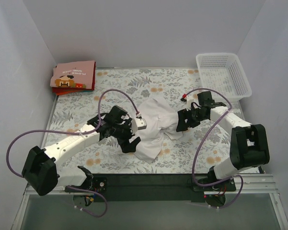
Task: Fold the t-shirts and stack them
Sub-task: Flatten the tshirt out
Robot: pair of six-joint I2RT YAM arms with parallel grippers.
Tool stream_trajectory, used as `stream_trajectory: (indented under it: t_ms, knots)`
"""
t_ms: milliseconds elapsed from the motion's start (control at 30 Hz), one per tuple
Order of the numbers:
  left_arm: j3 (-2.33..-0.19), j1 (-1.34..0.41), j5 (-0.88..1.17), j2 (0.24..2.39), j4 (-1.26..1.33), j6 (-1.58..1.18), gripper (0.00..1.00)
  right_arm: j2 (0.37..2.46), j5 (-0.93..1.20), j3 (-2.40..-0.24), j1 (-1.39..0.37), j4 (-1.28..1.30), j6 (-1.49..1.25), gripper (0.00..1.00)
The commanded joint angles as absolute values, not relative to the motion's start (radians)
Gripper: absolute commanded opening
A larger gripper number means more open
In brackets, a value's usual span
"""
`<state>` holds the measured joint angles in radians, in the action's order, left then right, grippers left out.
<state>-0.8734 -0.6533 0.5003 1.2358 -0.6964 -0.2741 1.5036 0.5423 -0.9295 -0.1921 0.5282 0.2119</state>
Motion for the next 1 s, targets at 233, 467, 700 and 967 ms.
stream_trajectory:
  t_ms: [233,467,700,967]
  knots:
    - [-0.836,-0.87,0.305,1.379,-0.489,-0.239,0.79,1.624,0.476,-0.862,-0.222,0.382,0.196,0.73]
    - [-0.776,-0.887,0.273,1.45,-0.397,-0.271,0.7,1.69,0.48,-0.87,-0.229,0.373,0.196,0.35]
    - [-0.799,-0.816,0.27,1.401,-0.512,-0.334,0.02,1.626,0.472,-0.968,-0.204,0.503,0.251,0.01]
    - [-1.061,-0.353,0.563,1.284,-0.859,-0.154,0.0,1.456,0.384,-1.117,-0.153,0.653,0.4,0.01]
